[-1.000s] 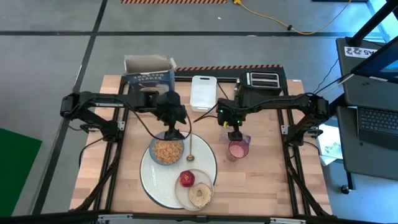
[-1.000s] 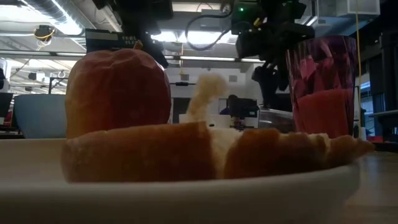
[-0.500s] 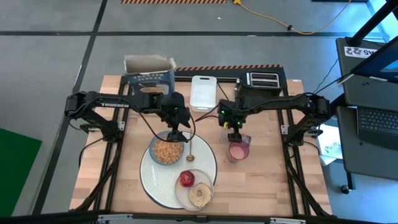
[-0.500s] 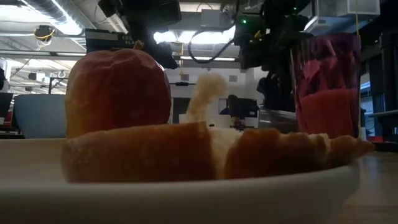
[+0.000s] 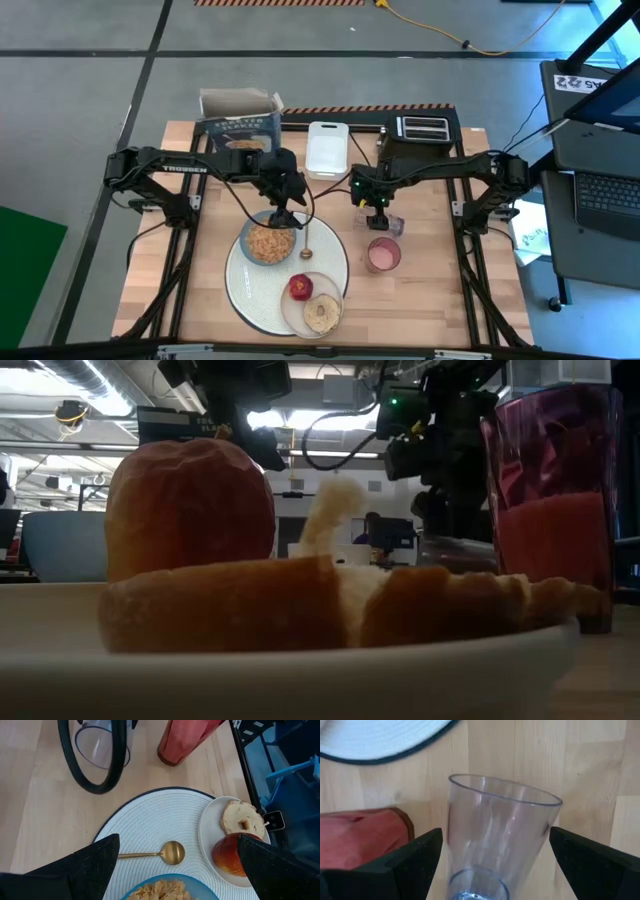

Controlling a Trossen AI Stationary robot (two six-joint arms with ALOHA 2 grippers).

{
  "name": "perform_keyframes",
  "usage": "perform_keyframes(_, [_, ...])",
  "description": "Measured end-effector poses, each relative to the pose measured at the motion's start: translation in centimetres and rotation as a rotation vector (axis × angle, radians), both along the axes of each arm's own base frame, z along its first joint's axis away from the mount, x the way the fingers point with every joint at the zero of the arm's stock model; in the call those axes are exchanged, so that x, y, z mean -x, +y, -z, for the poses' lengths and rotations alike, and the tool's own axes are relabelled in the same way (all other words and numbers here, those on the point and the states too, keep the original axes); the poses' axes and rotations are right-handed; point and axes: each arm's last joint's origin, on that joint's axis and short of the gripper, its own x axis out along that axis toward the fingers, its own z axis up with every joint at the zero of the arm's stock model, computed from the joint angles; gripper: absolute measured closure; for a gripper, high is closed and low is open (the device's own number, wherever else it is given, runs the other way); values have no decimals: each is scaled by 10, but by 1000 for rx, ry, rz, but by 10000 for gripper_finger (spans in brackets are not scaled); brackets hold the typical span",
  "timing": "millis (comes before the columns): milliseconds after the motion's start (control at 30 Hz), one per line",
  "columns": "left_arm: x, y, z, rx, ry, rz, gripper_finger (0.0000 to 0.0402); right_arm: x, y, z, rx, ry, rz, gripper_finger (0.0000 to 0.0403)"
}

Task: Arrange a breakfast setting
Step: Adjust the transparent cup

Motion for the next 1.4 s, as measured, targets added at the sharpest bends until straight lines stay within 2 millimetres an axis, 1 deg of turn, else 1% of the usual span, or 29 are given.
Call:
perform_keyframes(133, [0,0,0,2,-2,-2,11,-1,0,5,5,24,-9,36])
perform_keyframes(300, [0,0,0,2,-2,-3,11,-8,-1,22,-33,69,-26,35])
perform_keyframes(400, [0,-1,0,5,0,-2,11,-10,-1,29,-47,91,-27,35])
perform_keyframes(633, [0,-3,0,5,4,4,11,-12,-2,31,-11,76,-55,36])
perform_keyframes(767, [0,-3,0,3,4,5,11,-16,-2,31,-10,31,-53,52])
perform_keyframes(867, [0,-3,0,2,3,6,11,-16,-2,30,-16,29,-49,67])
perform_keyframes(933, [0,-3,0,2,3,6,11,-16,-2,30,-21,31,-47,68])
perform_keyframes(1000, [0,-3,0,2,3,6,11,-16,-2,31,-18,33,-40,59])
perform_keyframes(1133, [0,-3,0,2,3,6,11,-18,-2,32,4,24,-23,22])
perform_keyframes(1200, [0,-3,0,2,3,6,11,-20,-4,35,37,23,-15,10])
perform_keyframes(1400, [0,-3,0,2,4,6,11,-24,-6,46,59,52,-8,14])
